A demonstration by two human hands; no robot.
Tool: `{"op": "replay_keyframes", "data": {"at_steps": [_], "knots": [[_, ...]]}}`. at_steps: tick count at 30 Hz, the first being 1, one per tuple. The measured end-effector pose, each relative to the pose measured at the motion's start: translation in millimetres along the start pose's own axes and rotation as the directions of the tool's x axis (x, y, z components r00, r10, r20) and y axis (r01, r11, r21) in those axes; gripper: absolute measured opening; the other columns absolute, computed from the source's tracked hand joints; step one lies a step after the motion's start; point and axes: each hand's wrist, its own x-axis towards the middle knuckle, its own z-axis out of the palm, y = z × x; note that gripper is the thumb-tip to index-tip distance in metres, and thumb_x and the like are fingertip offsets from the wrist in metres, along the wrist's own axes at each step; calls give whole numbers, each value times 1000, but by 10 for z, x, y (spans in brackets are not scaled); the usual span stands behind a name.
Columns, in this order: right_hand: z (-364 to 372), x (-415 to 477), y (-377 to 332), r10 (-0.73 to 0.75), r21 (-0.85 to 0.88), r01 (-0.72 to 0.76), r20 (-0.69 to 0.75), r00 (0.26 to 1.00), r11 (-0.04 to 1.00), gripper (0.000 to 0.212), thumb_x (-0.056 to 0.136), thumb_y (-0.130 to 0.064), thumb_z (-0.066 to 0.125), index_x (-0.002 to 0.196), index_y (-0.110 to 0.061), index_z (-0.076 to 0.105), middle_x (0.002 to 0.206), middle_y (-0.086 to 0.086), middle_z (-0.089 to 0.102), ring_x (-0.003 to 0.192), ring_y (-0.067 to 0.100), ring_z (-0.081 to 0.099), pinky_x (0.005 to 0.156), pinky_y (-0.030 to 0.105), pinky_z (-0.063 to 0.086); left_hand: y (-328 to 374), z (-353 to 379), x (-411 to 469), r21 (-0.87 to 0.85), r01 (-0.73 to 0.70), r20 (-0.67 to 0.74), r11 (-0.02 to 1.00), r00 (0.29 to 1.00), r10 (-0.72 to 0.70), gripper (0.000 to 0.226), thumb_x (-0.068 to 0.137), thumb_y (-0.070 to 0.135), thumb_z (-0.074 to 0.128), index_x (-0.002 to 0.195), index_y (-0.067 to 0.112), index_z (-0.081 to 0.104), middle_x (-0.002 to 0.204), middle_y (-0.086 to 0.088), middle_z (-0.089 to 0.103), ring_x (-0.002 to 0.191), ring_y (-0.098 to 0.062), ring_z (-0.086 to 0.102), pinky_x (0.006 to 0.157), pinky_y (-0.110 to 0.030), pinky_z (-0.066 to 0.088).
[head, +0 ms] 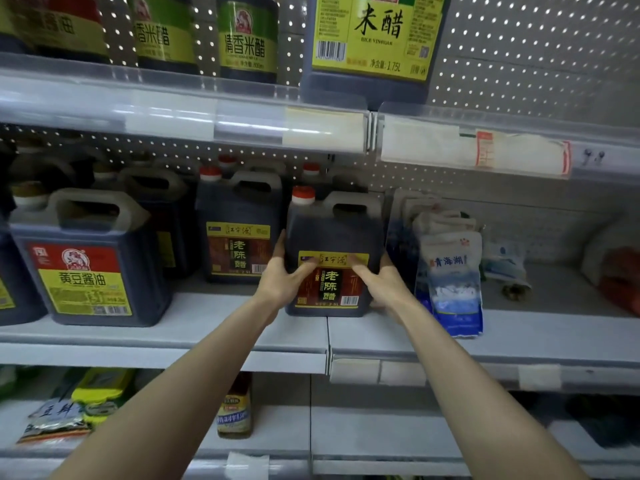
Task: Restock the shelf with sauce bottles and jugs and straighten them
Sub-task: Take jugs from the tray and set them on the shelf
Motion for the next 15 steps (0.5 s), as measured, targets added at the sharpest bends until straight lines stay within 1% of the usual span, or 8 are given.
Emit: {"op": "replay_keyframes", "data": {"at_steps": [1,2,4,6,9,12,15], "knots": [[20,-32,76,28,14,-29,15,999,999,40,90,-43,61,121,-31,39,110,-2,62,88,11,62,80,36,56,-41,12,-6,-10,19,13,1000,1000,-19,76,89,27,65,151,26,20,131,-3,58,114,-20,59,94,-43,52],[38,-43,152,39,24,-39,17,999,999,37,91,-43,59,120,-31,40,105,-4,61,85,10,61,80,36,56,-84,22,-15,-18,36,24,999,999,-36,75,90,28,64,151,27,20,131,-2,58,114,-20,58,94,-44,51],[52,-17,245,29,26,-29,-2,1000,999,33,91,-44,59,116,-32,41,97,-7,60,86,12,61,88,43,55,-174,26,-19,-43,54,22,998,998,-53,74,90,30,63,150,30,21,132,-2,58,116,-21,58,96,-49,50],[50,50,269,19,41,-19,-8,1000,999,31,91,-43,59,115,-33,42,93,-10,60,84,11,62,89,46,55,-214,20,18,-50,44,6,998,999,-44,73,90,31,63,150,31,22,131,-1,58,116,-22,58,96,-52,50],[74,111,310,16,58,-15,-18,1000,998,35,90,-43,59,119,-32,43,98,-7,61,84,12,63,87,47,55,-239,24,77,-51,37,-3,998,999,-37,71,91,30,62,150,32,22,129,-1,60,113,-21,60,95,-51,51],[103,172,341,19,54,-17,-41,999,998,52,89,-45,61,134,-28,41,107,-4,60,91,18,64,87,48,55,-266,47,136,-46,33,-15,998,999,-33,71,91,30,62,150,32,23,129,-2,60,113,-23,61,94,-51,51],[110,260,351,31,59,-28,-54,998,998,58,89,-45,61,140,-29,37,119,1,60,95,22,63,87,48,55,-274,59,216,-55,27,-25,998,999,-29,74,90,31,62,151,34,20,134,-2,57,117,-25,58,96,-51,50]]}}
